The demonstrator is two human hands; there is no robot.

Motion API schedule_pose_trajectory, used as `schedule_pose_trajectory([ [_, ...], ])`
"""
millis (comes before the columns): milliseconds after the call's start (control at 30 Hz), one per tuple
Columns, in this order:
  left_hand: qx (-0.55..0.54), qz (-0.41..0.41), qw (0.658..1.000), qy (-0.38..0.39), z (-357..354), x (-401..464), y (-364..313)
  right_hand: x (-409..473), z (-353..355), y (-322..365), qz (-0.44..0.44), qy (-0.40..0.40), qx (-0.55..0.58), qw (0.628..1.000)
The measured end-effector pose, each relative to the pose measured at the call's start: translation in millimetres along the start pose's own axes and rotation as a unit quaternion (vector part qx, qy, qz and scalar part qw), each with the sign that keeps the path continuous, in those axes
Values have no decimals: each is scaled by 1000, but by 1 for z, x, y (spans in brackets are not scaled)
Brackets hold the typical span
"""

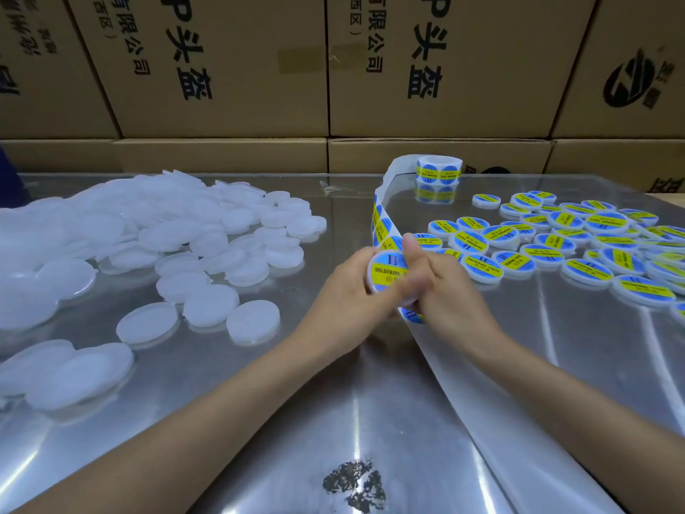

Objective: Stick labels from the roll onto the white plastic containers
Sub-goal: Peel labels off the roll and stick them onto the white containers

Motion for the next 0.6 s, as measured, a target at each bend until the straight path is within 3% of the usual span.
schedule_pose_trajectory([
  [100, -13, -31, 999, 0, -5, -2, 0, 1, 0, -3, -26, 9, 42, 999],
  [200, -23, -38, 999, -21, 0, -1, -1, 1, -1, 3, 2, 24, 70, 997],
  [333, -11, 44, 998, -36, 14, 4, 5, 0, -7, 6, 21, 79, 60, 995],
  [400, 74, 96, 992, -39, 26, 5, 8, 3, -2, 1, 6, 58, 32, 998],
  [433, 171, 98, 979, -41, 34, 5, 7, 6, 6, -1, 1, 24, 11, 1000],
  [467, 316, 83, 944, -43, 41, 5, 5, 9, 18, -3, -2, -18, -22, 1000],
  [533, 590, 64, 804, -38, 52, 2, 0, 13, 42, -6, -3, -77, -160, 984],
  [567, 654, 80, 752, -28, 57, 0, 3, 15, 51, -10, -17, -77, -244, 967],
  [600, 682, 112, 723, -8, 61, -2, 9, 16, 59, -18, -45, -66, -311, 947],
])
Point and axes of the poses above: each hand's wrist, its own x-axis towards the middle knuckle, its own z-axis out of the back of the hand, y = z × x, the point moved 7 cm from there along x, towards the middle knuckle, and after that the axes turned 1 degree about -z, right-handed, at the moved point
